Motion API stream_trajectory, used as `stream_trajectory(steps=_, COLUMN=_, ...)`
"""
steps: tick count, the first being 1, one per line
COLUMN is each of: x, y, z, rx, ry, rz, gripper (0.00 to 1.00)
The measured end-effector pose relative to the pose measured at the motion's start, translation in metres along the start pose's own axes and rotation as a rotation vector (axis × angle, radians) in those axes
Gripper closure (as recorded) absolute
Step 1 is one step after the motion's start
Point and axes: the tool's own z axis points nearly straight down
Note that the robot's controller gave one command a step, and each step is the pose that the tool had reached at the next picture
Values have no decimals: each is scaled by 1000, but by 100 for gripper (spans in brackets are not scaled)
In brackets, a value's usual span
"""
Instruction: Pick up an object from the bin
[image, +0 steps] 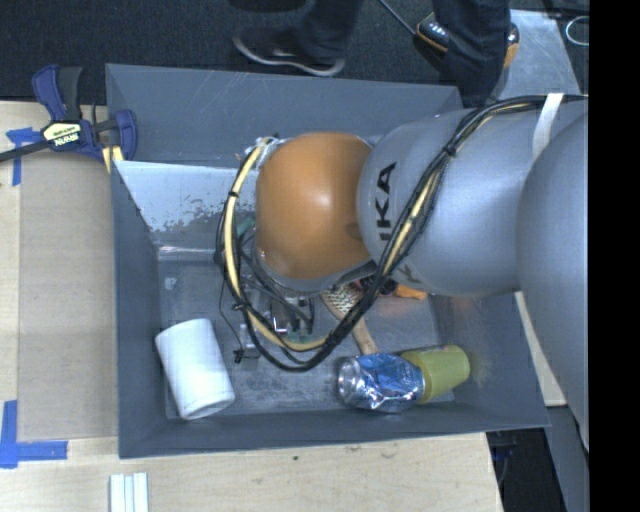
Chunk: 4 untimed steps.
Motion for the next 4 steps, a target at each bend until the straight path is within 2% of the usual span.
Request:
stream_trajectory(steps=1, x=-25, y=-69, z=89, rx=4, ry=5, rz=104, gripper=0)
stream_trajectory(steps=2, x=-52, y=-234, z=108, rx=5, ry=-1, rz=4, gripper=0)
stream_trajectory(steps=3, x=-107, y=-272, z=110, rx=-17, ry=28, rz=13, gripper=0)
stream_trajectory(steps=4, x=-84, y=-189, z=108, rx=-22, ry=25, rz=-121, gripper=0)
